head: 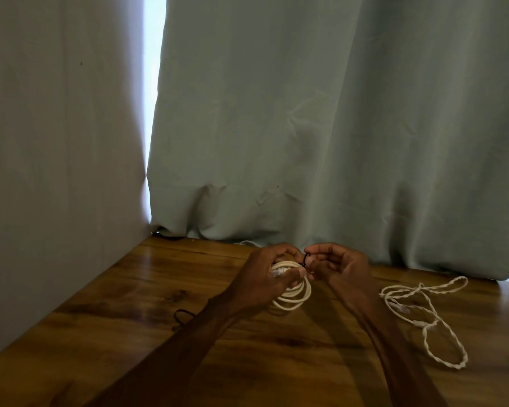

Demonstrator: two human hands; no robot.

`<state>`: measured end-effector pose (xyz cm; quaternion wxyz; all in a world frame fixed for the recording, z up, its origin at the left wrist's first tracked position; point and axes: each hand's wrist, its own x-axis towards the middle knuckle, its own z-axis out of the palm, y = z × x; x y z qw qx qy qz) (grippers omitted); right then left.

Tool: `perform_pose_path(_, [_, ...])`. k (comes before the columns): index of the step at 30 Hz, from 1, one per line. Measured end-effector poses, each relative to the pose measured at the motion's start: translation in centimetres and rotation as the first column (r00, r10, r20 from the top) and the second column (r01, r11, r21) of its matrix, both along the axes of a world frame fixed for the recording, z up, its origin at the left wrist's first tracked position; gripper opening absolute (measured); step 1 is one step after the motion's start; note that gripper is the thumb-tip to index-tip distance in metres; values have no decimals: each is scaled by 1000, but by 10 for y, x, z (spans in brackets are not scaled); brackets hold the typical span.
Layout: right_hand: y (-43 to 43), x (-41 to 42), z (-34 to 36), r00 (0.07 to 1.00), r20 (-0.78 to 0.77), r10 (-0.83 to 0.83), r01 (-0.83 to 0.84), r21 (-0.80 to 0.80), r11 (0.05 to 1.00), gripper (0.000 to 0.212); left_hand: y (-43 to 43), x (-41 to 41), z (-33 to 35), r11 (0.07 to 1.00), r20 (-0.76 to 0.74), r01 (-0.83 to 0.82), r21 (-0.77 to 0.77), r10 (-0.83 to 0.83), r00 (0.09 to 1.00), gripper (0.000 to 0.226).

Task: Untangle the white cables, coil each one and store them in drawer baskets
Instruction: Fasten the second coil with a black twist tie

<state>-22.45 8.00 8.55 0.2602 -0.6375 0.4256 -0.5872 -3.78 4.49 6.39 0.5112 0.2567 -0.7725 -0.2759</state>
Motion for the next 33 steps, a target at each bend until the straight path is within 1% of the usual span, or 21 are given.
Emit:
perform_pose_path(2, [1, 0, 1, 1000, 3, 11, -11, -6, 1000, 19, 0, 0, 0, 1000, -18, 13, 12, -13, 1000, 17])
perform_pose_path(6, [5, 0, 4, 992, 105, 67, -68, 7, 998, 19, -1, 1, 1, 999, -34, 32, 29, -31, 999, 17])
perform_pose_path(8, [4, 1, 4, 989, 124, 79, -81, 8, 997, 20, -2, 2, 1, 1000, -28, 23, 19, -23, 999, 16])
perform_pose_path(16, [2, -1, 2, 999, 25, 45, -45, -15, 999, 21, -2, 2, 2, 1000, 3, -7, -24, 7, 1000, 18])
perform_pose_path(19, [1, -2, 2, 998, 38, 50, -50, -12, 999, 22, -2, 1, 1, 1000, -6, 2, -23, -2, 1000, 18])
perform_pose_path(26, [4, -3, 4, 996, 52, 67, -68, 14, 998, 23, -1, -1, -1, 998, 11, -45, -46, 45, 999, 17])
perform_pose_path(31, [5, -6, 3, 998, 30, 54, -55, 43, 998, 22, -2, -3, -4, 994, 63, -74, -79, 79, 995, 16])
perform_pose_path(33, [6, -5, 3, 999, 12, 44, -45, 38, 998, 21, -5, -2, -6, 988, 91, -111, -111, 121, 988, 16])
